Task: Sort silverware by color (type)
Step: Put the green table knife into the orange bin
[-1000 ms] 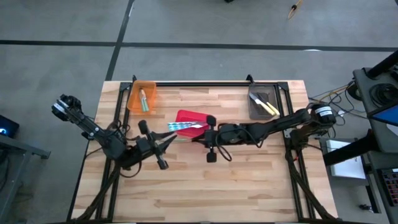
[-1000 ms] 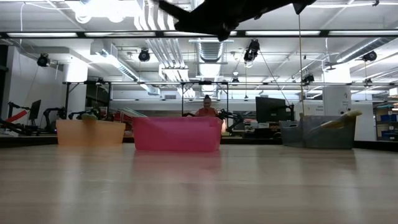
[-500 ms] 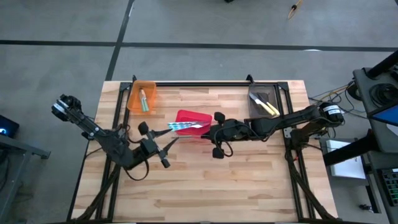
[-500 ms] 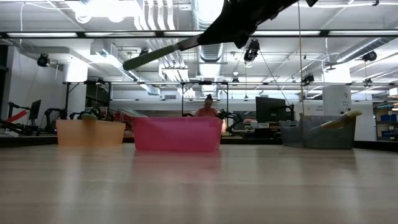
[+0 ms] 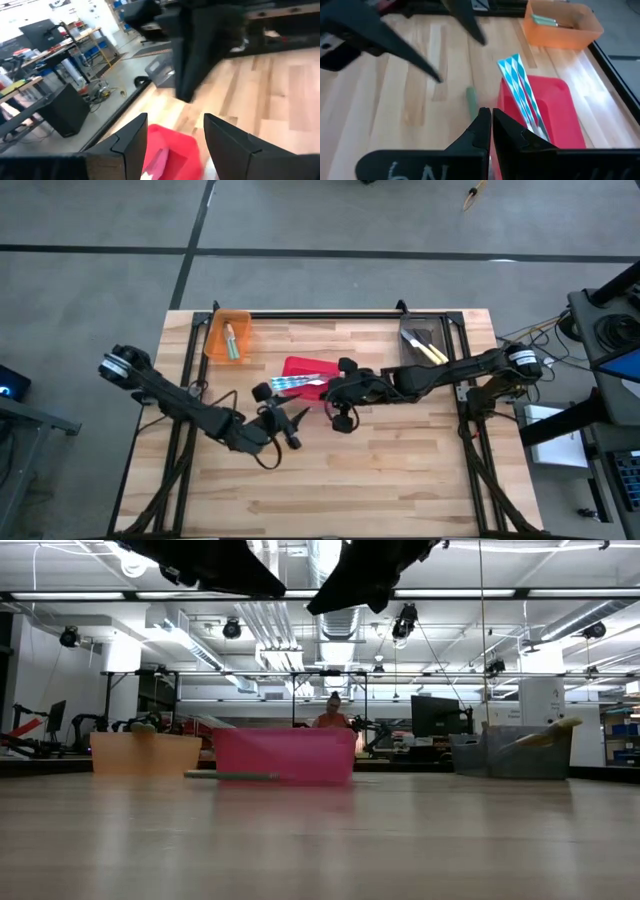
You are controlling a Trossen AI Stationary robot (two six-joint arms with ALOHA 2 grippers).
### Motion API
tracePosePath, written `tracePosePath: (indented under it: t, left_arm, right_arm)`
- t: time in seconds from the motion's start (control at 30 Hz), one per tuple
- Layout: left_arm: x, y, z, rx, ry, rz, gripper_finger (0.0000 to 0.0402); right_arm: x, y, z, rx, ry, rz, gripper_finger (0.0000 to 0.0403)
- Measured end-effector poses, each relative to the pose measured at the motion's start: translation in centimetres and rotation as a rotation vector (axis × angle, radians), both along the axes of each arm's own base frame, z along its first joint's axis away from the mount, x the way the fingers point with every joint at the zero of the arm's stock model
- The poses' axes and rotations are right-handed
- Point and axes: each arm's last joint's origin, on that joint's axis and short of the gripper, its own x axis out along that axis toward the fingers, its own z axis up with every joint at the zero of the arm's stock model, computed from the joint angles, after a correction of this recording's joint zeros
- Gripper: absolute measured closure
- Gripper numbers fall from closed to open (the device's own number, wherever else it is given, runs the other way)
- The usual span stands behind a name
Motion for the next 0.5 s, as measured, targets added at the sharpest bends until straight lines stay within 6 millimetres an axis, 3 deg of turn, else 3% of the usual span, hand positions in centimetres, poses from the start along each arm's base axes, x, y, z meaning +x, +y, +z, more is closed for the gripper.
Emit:
tracePosePath:
  t: [0.2,0.5]
  left_arm:
    - [-0.5,-1.2,-1.1,-0.017,0.098,-0.120,0.0228]
    - [-2.2,-1.4,-3.3,-0.187,0.188,-0.090,0.0228]
  right_arm:
    - [-0.5,-0.1,0.0,-0.010,0.031,0.004,0.0394]
    - [-0.6,-0.2,-0.1,-0.010,0.037,-0.006,0.0394]
